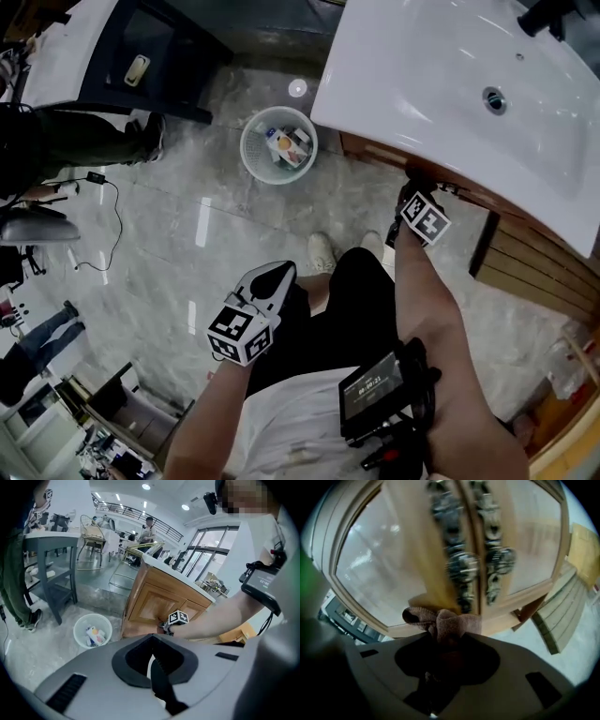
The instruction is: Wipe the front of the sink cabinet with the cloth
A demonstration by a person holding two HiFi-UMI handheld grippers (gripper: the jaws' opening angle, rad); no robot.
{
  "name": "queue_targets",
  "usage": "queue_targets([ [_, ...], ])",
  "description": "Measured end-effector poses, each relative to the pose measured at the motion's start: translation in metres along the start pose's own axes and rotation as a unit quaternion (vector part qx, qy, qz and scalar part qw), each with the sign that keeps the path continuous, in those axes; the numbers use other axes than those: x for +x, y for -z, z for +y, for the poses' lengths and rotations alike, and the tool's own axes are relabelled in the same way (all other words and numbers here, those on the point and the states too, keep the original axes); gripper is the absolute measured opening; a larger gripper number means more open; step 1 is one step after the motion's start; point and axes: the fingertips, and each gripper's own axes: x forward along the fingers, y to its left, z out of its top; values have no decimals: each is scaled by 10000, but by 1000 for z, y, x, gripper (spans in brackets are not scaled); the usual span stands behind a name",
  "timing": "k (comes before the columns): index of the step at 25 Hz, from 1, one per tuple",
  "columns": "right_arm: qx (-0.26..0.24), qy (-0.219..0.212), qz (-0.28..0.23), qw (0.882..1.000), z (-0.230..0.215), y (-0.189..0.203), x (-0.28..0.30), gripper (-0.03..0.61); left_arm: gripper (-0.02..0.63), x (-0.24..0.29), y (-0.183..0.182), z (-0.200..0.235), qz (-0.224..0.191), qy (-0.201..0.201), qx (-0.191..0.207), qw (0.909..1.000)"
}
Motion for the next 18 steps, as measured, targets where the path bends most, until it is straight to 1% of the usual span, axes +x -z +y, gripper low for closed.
queue_targets([
  [2,70,203,-39,9998,-25,-2,-4,141,8,5,-2,-7,25,51,177,9998],
  [4,75,358,0,9993,-47,-1,-6,141,8,7,-1,-10,49,77,266,9996],
  [6,83,466,126,9988,-66,4,-4,141,8,8,2,-8,49,42,256,9997],
  [8,98,452,306,9985,-73,11,4,141,8,8,4,-1,15,-47,224,9997],
  [10,135,318,422,9985,-65,14,17,141,8,9,4,8,-16,-142,227,9996],
  [13,85,-5,505,9987,-41,19,34,141,8,9,10,18,-69,-252,201,9995],
  [17,71,-369,564,9977,-4,22,48,141,8,8,11,25,-229,-285,144,9992],
  [18,93,-543,586,9968,8,25,51,141,8,6,11,26,-253,-295,133,9992],
])
